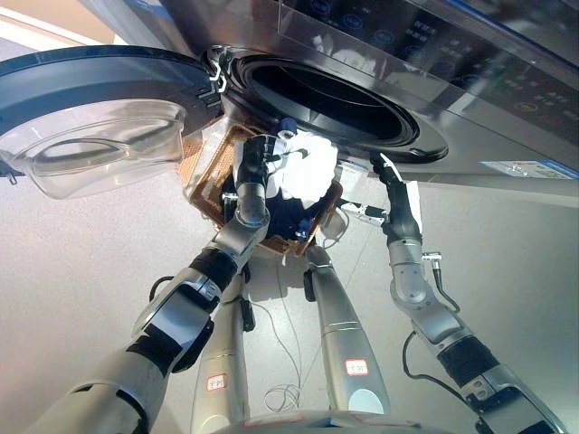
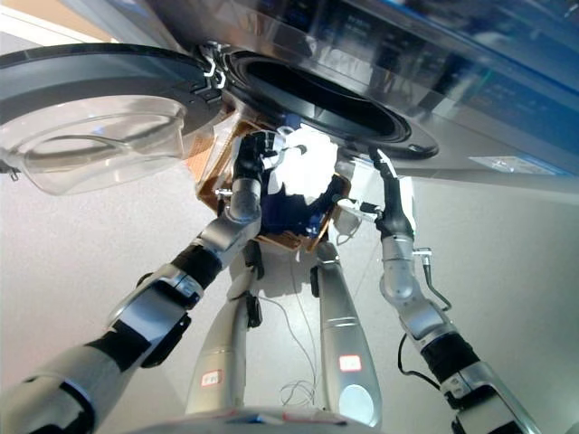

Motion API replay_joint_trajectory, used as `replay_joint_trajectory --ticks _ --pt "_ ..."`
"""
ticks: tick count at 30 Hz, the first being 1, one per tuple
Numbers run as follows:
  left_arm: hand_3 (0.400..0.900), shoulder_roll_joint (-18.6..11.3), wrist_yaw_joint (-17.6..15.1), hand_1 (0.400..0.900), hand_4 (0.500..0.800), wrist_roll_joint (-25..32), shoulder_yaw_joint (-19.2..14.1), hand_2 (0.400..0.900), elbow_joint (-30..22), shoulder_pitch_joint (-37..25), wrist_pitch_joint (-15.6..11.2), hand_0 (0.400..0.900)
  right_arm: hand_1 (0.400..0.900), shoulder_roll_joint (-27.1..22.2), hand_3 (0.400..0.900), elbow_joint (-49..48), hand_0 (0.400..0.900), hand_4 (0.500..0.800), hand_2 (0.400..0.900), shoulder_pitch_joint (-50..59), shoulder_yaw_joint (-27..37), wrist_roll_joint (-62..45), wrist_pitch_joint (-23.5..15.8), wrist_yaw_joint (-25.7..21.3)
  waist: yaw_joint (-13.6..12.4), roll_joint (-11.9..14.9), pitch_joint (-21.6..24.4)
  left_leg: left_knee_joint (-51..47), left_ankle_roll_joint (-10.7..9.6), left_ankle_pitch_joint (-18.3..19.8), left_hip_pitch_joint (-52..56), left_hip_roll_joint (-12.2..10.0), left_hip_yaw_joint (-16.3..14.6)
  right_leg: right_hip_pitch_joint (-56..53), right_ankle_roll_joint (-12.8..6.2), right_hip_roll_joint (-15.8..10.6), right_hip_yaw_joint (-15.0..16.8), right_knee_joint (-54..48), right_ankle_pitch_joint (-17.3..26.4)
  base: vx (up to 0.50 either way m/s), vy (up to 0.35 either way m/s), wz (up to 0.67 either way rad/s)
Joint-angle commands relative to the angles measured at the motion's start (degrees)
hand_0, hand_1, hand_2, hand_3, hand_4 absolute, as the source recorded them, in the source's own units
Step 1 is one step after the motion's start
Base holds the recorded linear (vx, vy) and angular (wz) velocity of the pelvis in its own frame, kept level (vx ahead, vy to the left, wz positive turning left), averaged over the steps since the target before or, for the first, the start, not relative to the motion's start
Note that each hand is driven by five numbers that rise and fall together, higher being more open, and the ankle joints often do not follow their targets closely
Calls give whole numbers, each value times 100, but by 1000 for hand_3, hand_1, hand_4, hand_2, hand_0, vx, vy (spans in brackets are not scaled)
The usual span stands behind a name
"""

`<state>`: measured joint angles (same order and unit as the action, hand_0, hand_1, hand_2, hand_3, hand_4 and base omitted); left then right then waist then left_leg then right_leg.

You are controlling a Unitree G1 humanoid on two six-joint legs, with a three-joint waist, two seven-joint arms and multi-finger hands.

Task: Put the clothes in the basket into the washing machine.

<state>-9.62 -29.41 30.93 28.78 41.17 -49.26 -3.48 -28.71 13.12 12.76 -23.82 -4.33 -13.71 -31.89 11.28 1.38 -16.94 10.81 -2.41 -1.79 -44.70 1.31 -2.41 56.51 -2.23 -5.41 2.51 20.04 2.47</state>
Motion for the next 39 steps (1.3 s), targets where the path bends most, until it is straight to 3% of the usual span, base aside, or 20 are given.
replay_joint_trajectory --ticks 1,3,10,15,22,23,24,25,33,34,39 --pt "400 515 348 400 500 1366 -427 400 -479 -255 -993 400 900 -147 900 -448 900 800 900 -435 99 -130 -199 5 100 -257 534 -142 -6 415 556 -65 111 -191 -339 242 -55 -804 697 89 3 -1" --pt "400 656 515 400 500 2076 -534 400 -499 -366 -1107 400 900 -155 900 -456 900 800 900 -494 72 -211 -175 67 135 -301 600 -360 -43 347 754 -88 96 -262 -330 289 -37 -809 655 93 0 0" --pt "400 790 675 400 500 3032 -704 400 -445 -960 -1208 400 900 -350 900 -550 900 800 900 -799 42 -285 -104 306 211 -408 863 -884 -164 212 1357 -194 100 -508 -303 389 -43 -887 531 99 -5 -7" --pt "400 801 627 400 500 3414 -922 400 -186 -1654 -1318 400 900 -468 900 -612 900 800 900 -970 78 -318 -85 431 265 -574 1020 -1307 -303 -71 1731 -297 90 -644 -312 427 -56 -938 466 89 -1 -5" --pt "400 597 622 400 500 3574 -862 400 -276 -2248 -1403 400 900 -604 900 -753 900 800 900 -1091 162 -284 -48 545 314 -695 1096 -1513 -367 -286 1846 -349 128 -678 -314 519 -69 -1010 430 48 -17 -2" --pt "433 599 621 433 520 3573 -861 433 -278 -2245 -1403 433 900 -604 900 -756 900 800 900 -1095 164 -284 -47 546 312 -697 1101 -1514 -367 -287 1843 -349 129 -675 -314 519 -70 -1010 430 0 0 0" --pt "802 650 653 802 741 3504 -817 802 -280 -2167 -1348 802 900 -642 900 -817 900 800 900 -1218 231 -256 -49 559 324 -711 1099 -1506 -380 -336 1820 -370 139 -637 -307 519 -84 -1000 430 9 -26 4" --pt "900 681 634 900 800 3460 -813 900 -183 -2139 -1315 900 900 -663 900 -853 900 800 900 -1292 253 -253 -54 566 325 -714 1108 -1507 -384 -345 1810 -372 141 -616 -304 528 -85 -994 428 8 -35 4" --pt "900 810 467 900 800 3066 -939 900 71 -1895 -1202 900 900 -778 900 -898 900 800 900 -1427 288 -260 -126 542 307 -717 1175 -1529 -410 -359 1714 -397 140 -431 -299 535 -95 -928 434 0 -4 0" --pt "900 829 457 900 800 3024 -934 900 53 -1841 -1189 900 900 -782 900 -895 900 800 900 -1418 291 -262 -126 534 267 -758 1206 -1555 -410 -248 1772 -442 166 -471 -333 574 -87 -908 264 62 10 -5" --pt "900 823 425 900 800 2725 -864 900 -6 -1668 -1134 900 900 -761 900 -883 900 800 900 -1332 281 -275 -151 482 264 -675 1188 -1491 -398 -325 1672 -394 171 -451 -315 464 -142 -961 488 -74 -9 7"
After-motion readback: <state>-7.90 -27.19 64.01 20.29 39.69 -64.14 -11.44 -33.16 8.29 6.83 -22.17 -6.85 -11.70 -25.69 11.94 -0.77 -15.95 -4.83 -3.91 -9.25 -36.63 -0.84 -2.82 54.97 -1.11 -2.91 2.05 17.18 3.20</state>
